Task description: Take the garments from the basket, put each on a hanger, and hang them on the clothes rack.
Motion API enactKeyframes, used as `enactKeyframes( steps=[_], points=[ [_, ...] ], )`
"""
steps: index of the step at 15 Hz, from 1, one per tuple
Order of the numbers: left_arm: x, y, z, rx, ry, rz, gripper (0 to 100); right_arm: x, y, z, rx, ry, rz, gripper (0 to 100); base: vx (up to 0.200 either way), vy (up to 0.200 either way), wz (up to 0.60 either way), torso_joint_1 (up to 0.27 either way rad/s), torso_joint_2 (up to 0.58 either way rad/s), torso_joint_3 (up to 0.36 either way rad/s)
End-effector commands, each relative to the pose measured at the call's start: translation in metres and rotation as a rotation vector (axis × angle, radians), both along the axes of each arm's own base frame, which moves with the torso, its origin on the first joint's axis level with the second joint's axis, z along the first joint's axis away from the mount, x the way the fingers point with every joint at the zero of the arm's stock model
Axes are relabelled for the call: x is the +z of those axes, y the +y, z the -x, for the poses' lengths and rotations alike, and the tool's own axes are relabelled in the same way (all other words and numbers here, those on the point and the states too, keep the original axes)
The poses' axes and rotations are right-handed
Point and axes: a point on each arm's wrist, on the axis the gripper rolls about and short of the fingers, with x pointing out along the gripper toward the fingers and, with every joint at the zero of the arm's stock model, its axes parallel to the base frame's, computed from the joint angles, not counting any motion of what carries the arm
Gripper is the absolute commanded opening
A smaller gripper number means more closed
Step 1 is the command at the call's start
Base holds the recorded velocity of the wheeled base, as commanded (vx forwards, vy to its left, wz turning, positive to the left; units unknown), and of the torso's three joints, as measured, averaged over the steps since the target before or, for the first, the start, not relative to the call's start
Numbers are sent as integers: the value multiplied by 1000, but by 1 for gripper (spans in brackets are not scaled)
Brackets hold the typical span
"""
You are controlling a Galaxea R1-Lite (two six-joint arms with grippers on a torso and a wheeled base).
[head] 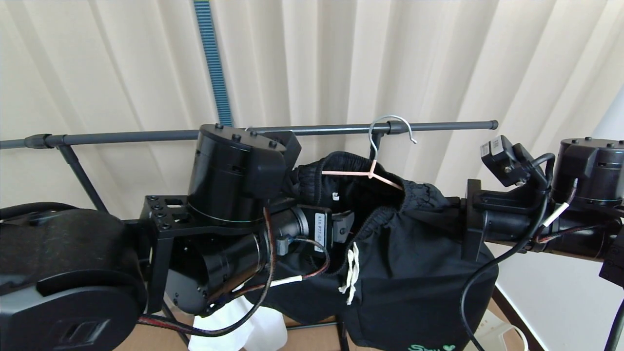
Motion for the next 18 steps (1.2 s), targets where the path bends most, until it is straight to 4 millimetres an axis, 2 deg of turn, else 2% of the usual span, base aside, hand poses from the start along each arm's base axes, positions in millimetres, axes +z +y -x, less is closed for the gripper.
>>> enactKeyframes(
  steps=[1,5,7,10,11,14,18],
  points=[
    [7,9,7,-1,-16,13,100,-3,-2,-2,-6,9,2,0,0,0,0,0,0,0],
    [18,22,16,-6,-46,30,100,-5,-9,-6,17,21,-9,0,0,0,0,0,0,0],
    [28,36,27,-27,-97,11,100,-6,-18,-7,58,29,-27,0,0,0,0,0,0,0],
    [47,58,33,-77,-181,-1,100,-7,-29,-7,121,34,-51,0,0,0,0,0,0,0],
    [48,59,33,-79,-183,-1,100,-7,-29,-6,123,34,-51,0,0,0,0,0,0,0],
    [52,87,27,-237,-191,-60,100,-13,-37,-5,207,29,-64,0,0,0,0,0,0,0],
    [52,95,10,-316,-231,-111,100,-16,-38,-7,239,32,-72,0,0,0,0,0,0,0]
  ],
)
